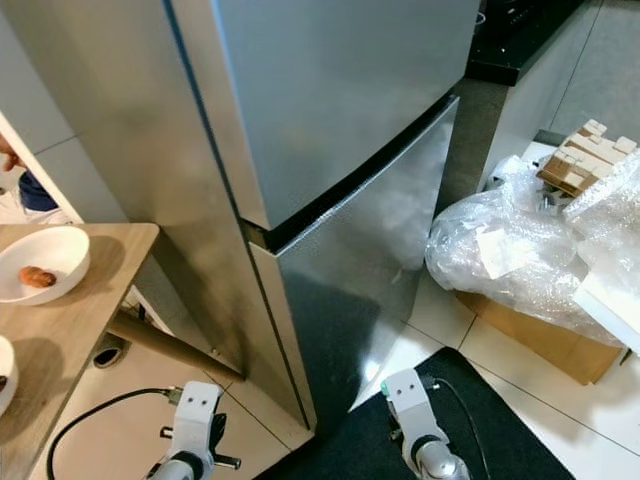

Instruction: Restocking fridge

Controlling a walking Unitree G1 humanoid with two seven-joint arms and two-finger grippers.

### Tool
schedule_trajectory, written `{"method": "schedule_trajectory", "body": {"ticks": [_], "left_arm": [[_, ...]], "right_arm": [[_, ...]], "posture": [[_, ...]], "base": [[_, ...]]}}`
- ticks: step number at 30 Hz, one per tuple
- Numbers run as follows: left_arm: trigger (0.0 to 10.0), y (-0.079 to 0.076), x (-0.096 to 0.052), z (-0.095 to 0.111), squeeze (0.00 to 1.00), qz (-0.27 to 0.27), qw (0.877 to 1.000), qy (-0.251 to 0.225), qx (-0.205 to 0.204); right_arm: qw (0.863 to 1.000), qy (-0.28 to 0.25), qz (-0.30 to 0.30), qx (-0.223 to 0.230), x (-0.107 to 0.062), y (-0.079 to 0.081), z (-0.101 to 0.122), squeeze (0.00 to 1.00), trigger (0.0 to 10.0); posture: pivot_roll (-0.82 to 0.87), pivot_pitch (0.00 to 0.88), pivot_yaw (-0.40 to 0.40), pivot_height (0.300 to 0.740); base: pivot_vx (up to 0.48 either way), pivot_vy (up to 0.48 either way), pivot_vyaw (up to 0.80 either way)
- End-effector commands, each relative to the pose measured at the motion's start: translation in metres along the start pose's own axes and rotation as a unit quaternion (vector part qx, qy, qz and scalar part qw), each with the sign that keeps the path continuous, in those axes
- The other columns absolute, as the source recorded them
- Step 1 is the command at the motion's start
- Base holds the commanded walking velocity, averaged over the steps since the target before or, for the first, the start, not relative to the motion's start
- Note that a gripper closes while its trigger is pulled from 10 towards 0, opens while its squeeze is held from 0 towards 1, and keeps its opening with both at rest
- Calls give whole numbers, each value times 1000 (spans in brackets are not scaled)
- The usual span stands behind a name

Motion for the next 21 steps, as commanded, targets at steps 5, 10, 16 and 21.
{"method": "schedule_trajectory", "body": {"ticks": [5, 10, 16, 21], "left_arm": [[10000, 1, -1, -6, 0, -2, 1000, 13, 2], [10000, 0, -2, -6, 0, -3, 1000, 12, 3], [10000, 0, -2, -6, 0, -4, 1000, 10, 8], [10000, -1, -2, -5, 0, -9, 1000, 9, 14]], "right_arm": [[1000, 7, -1, 4, -2, 1, -5, 0, 10000], [1000, 7, -1, 3, -2, 1, -5, 0, 10000], [1000, 8, -1, 2, -2, 1, -6, 0, 10000], [1000, 9, -2, 3, -2, 0, -6, 0, 10000]], "posture": [[-92, 61, 61, 740], [-93, 57, 61, 740], [-96, 51, 62, 740], [-99, 48, 65, 740]], "base": [[0, 288, 0], [0, 413, 0], [0, 43, 0], [0, 0, 0]]}}
Point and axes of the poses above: a point about 5 cm out from each wrist's last joint towards the gripper, its own x axis pointing out of the wrist towards the gripper, its own z axis along the axis of the wrist's last joint, y = z × x, the point moved 6 cm from there along x, pointing out of the wrist towards the gripper, and after that the axes turned 10 degrees about -x, right-handed, at the moved point
